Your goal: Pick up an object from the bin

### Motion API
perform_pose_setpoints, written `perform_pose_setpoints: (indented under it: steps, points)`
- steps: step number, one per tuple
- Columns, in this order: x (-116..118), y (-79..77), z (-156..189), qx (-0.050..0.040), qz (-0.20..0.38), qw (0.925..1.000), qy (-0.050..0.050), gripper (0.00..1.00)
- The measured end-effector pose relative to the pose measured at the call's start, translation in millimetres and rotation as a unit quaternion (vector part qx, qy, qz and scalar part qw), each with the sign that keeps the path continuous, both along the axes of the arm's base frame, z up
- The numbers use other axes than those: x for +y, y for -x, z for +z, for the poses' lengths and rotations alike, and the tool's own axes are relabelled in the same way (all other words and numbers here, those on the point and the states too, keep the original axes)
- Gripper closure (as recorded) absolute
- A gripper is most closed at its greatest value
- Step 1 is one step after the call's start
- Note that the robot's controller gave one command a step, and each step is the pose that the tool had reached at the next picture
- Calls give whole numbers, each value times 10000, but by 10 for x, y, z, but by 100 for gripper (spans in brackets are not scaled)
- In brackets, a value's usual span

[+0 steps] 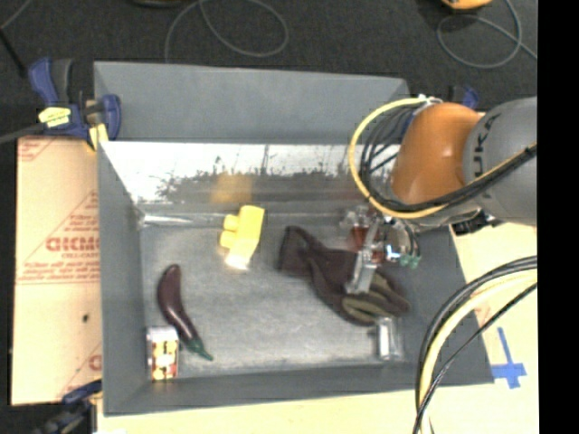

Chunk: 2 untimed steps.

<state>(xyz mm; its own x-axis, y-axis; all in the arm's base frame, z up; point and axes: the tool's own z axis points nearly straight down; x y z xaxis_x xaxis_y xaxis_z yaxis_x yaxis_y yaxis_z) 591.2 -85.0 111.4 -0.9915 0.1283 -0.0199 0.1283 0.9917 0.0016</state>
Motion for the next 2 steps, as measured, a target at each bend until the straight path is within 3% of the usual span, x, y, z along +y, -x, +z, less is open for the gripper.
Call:
perform_pose_setpoints:
  steps: [1, 2]
  points:
    - [74, -84, -87, -4, 1092, 9940, 29, 0]
    - [369, -11, -385, -37, -14, 10000, 3, 100]
